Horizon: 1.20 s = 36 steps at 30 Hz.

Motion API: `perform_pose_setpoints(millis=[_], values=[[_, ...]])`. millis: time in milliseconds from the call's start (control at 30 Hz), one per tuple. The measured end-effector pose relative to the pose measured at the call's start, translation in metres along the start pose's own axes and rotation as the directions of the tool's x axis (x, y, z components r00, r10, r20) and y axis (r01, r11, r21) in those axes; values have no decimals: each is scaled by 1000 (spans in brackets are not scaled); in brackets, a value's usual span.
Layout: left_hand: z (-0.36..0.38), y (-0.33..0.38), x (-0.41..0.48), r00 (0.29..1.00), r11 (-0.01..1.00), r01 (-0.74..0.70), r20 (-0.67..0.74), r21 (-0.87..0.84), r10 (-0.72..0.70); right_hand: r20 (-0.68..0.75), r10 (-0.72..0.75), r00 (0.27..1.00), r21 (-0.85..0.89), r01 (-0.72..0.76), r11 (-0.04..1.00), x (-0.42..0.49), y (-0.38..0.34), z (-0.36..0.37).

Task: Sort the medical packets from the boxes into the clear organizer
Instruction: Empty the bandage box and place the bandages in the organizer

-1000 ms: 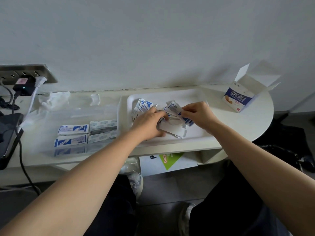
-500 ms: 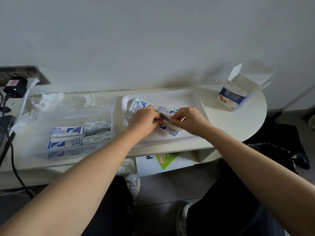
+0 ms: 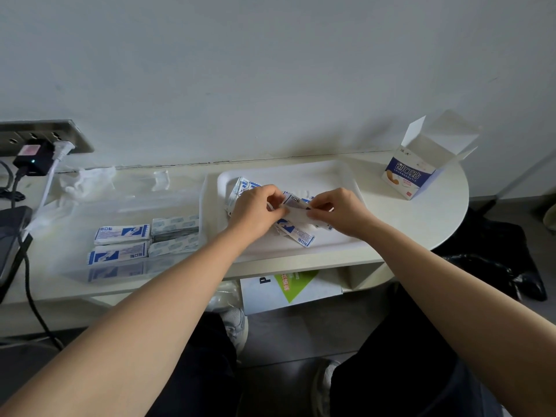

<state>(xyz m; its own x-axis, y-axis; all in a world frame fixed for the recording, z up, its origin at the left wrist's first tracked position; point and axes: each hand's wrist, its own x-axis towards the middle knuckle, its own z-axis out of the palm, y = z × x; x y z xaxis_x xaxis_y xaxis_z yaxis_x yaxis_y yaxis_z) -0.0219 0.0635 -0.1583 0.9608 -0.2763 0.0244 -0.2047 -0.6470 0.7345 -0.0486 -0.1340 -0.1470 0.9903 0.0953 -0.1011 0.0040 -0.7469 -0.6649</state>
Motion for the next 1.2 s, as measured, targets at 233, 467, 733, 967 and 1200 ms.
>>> perform_pose_setpoints(millis=[233, 467, 733, 967, 1200], values=[[0, 13, -2, 936, 787, 348, 236, -510, -262, 57, 143, 988, 319, -154, 935, -1, -4, -1], [11, 29, -3, 863, 318, 500, 435, -805, -256, 147, 112, 983, 646, -181, 742, -1, -17, 6], [16, 42, -2, 891, 115, 405, 363, -907, -273, 81, 206, 975, 652, -208, 729, 3, -23, 12], [12, 43, -3, 833, -60, 462, 456, -885, -314, -15, 200, 980, 560, -158, 814, 4, -24, 14], [10, 41, 0, 792, -12, 437, 392, -899, -468, -427, -54, 902, 149, 129, 980, 4, -24, 10]])
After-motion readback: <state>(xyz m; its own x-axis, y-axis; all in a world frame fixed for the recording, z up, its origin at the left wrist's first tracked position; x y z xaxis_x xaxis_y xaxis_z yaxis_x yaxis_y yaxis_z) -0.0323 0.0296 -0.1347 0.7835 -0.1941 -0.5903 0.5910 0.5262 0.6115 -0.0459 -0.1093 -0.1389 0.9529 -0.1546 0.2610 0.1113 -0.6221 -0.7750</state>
